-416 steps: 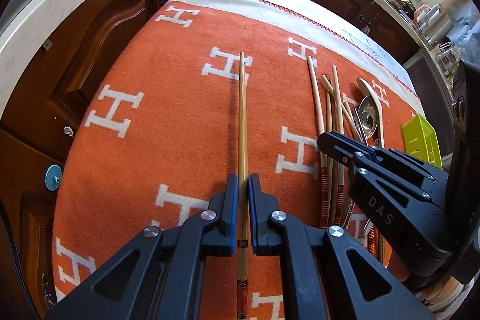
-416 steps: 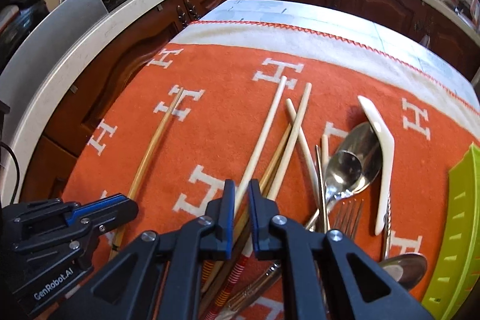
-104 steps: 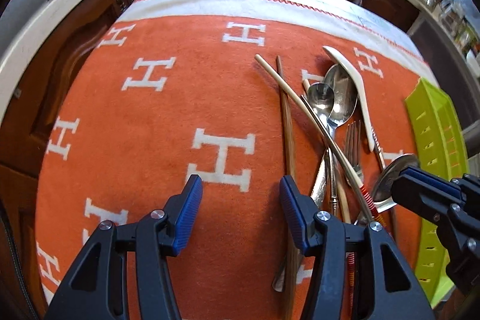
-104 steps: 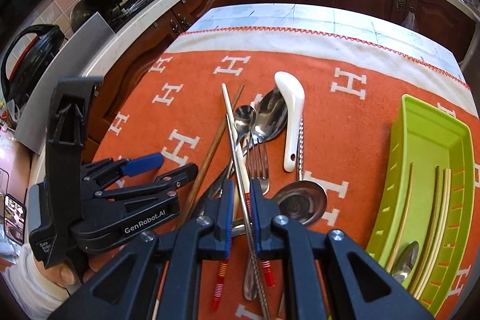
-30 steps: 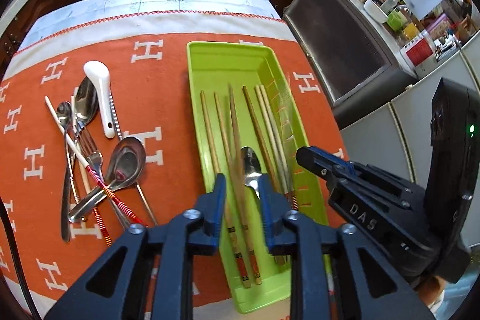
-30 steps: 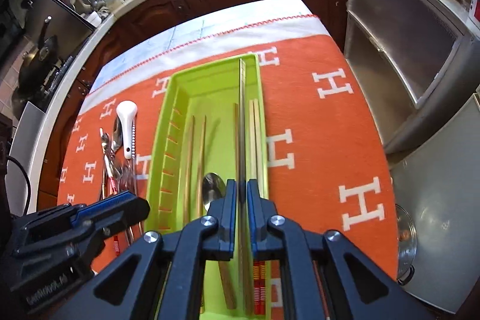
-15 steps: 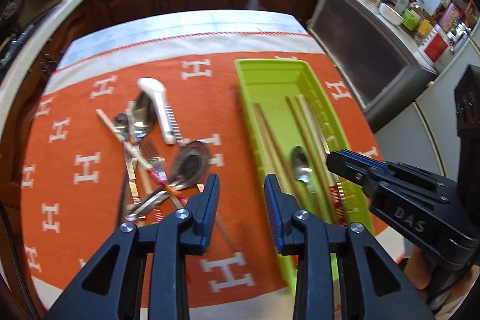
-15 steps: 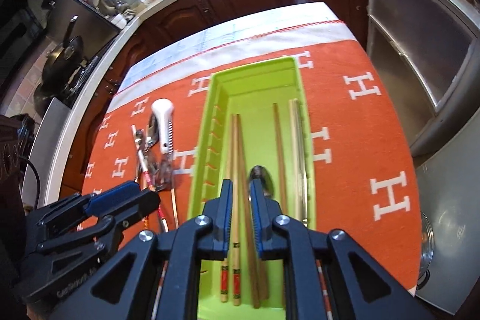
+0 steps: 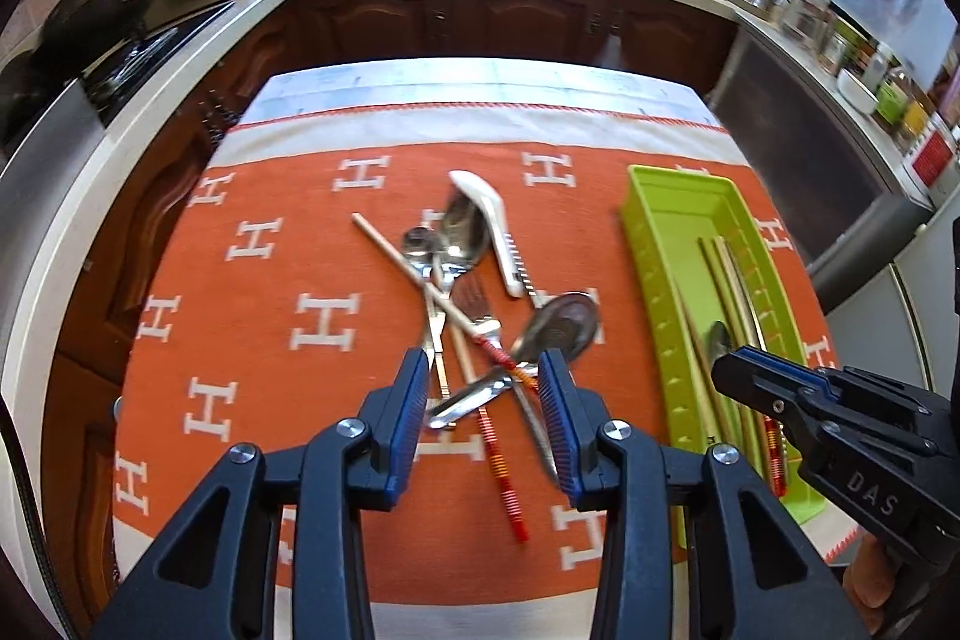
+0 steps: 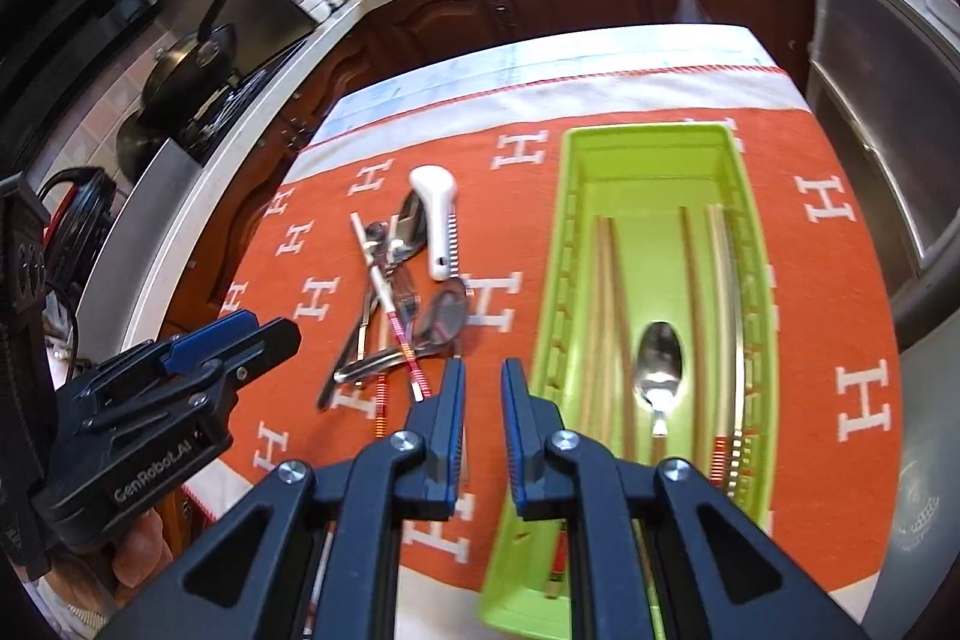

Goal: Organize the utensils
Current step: 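Move both open tools back over the utensil pile, then grasp a red-banded chopstick with the right tool while the left tool grasps a small metal spoon, then carry chopstick and spoon into the green tray and open both tools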

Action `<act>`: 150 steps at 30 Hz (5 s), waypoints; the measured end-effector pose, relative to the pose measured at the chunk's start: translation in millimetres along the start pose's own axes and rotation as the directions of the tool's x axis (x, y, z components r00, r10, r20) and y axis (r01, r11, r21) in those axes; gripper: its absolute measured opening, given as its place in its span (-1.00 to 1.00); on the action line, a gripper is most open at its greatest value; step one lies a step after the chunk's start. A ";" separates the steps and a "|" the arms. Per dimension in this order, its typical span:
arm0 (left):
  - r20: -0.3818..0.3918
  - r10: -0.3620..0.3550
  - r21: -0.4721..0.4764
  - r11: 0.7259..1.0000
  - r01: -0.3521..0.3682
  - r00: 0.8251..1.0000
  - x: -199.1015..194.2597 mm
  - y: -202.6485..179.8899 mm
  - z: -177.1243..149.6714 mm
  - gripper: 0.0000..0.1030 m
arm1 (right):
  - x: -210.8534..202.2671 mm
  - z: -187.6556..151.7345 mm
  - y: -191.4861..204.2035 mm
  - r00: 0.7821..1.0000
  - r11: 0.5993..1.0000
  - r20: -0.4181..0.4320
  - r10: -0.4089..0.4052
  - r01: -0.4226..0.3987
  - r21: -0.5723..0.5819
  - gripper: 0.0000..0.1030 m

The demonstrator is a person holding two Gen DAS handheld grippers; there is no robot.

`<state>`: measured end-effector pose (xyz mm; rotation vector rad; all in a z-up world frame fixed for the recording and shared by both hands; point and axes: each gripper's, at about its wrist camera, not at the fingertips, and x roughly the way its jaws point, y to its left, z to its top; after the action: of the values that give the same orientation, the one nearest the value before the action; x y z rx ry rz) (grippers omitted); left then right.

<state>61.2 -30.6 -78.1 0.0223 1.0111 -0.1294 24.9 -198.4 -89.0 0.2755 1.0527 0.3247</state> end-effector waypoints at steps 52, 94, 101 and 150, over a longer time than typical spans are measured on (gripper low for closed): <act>-0.128 -0.146 -0.268 0.957 0.108 0.981 105.2 117.2 2.1 -0.30 | 139.5 30.5 99.7 0.982 0.944 -0.188 0.028 -0.087 -0.317 -0.90; -0.072 -0.199 -0.276 0.946 0.172 0.977 119.9 99.0 16.8 -0.98 | 91.7 29.4 55.9 0.989 0.983 -0.065 0.130 -0.137 -0.120 -0.90; 0.026 -0.230 -0.185 0.955 0.231 0.973 60.3 77.3 17.1 -1.00 | 56.3 18.7 48.4 0.986 0.982 -0.003 0.166 -0.165 -0.093 -0.90; -0.086 -0.156 0.170 0.971 0.169 0.984 26.4 -69.1 8.7 -0.38 | -12.7 -31.8 -59.5 0.993 0.984 0.029 -0.111 0.105 0.143 -0.85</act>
<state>74.2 -102.4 -92.9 0.1063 1.0711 -0.3707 -1.2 -255.9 -115.9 0.3485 1.0516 0.1470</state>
